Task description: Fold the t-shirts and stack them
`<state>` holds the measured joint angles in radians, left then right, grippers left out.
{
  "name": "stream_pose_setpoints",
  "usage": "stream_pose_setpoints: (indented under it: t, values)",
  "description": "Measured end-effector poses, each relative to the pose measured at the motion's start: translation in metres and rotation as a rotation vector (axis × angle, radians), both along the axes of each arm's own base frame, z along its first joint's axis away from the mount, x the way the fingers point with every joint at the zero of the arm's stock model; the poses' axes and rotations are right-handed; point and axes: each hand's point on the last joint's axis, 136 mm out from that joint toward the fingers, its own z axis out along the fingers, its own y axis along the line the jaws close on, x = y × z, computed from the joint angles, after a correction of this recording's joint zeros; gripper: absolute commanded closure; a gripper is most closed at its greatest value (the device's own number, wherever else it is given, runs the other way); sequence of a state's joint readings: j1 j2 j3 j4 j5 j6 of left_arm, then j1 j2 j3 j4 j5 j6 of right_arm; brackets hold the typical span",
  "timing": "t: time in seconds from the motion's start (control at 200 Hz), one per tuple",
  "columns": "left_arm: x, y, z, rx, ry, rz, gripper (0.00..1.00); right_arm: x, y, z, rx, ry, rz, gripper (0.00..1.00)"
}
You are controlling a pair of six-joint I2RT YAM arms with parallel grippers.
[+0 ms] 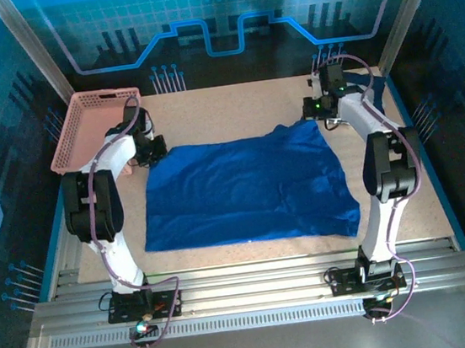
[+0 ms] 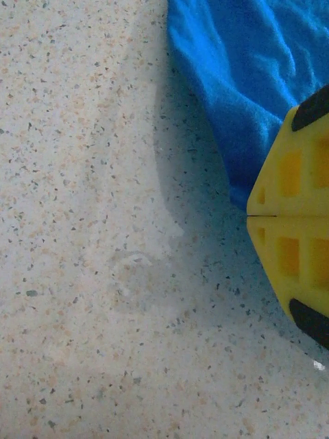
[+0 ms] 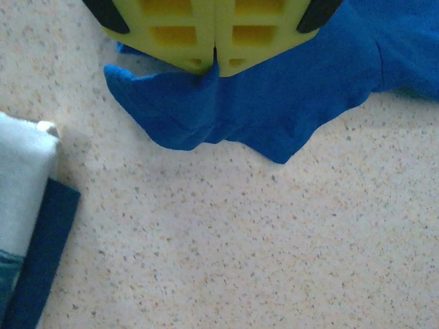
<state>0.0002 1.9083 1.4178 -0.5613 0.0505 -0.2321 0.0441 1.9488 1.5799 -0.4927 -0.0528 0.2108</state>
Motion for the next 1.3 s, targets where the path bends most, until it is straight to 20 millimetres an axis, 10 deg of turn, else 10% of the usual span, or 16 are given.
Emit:
stream_pose_setpoints:
  t: [0.62,1.301]
  values:
    - [-0.029,0.008,0.010,0.036,-0.025,-0.026,1.00,-0.072,-0.010,0.033,0.016,-0.061,-0.022,1.00]
    - [-0.054,0.032,0.014,0.073,-0.060,0.035,1.00,-0.125,-0.022,0.020,0.040,-0.004,-0.089,1.00]
